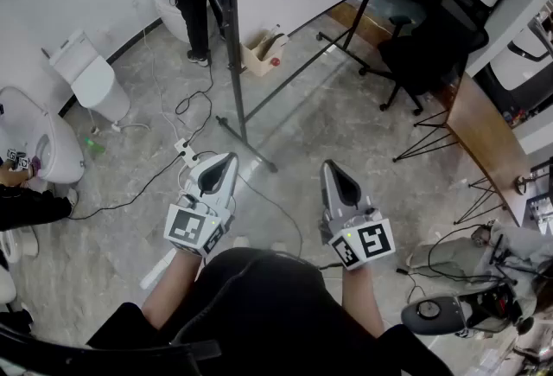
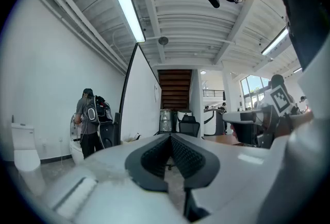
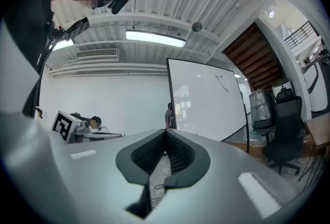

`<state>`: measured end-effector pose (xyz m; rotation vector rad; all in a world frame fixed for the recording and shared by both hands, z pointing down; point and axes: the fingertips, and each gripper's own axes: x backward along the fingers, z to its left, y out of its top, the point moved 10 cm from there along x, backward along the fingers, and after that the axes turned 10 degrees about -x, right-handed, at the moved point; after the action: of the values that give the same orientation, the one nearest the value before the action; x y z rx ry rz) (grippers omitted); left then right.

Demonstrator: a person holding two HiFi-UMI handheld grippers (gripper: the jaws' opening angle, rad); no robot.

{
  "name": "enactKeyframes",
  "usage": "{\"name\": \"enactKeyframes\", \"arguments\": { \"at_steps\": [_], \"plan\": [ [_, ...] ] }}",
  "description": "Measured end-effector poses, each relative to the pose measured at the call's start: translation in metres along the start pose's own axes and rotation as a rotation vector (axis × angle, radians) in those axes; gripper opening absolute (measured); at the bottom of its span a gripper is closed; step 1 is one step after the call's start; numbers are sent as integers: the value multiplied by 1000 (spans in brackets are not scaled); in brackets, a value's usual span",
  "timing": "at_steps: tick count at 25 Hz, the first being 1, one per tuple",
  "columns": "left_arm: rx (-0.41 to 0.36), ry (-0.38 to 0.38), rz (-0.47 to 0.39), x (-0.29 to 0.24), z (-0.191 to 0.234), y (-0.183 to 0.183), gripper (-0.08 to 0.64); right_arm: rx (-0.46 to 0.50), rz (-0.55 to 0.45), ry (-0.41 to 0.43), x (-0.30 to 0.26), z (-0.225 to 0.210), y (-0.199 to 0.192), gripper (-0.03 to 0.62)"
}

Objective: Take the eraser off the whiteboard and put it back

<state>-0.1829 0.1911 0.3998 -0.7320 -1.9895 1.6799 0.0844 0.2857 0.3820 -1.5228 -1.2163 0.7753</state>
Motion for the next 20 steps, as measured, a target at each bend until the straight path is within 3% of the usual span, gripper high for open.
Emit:
{"name": "enactKeyframes", "arguments": {
  "at_steps": [12, 20],
  "plan": [
    [-11, -1, 5, -12, -9, 5, 6, -31, -6, 16, 4, -16, 5, 9],
    [-14, 44, 26, -15, -26, 5, 6, -71, 20, 22, 9, -39, 2, 9]
  ]
}}
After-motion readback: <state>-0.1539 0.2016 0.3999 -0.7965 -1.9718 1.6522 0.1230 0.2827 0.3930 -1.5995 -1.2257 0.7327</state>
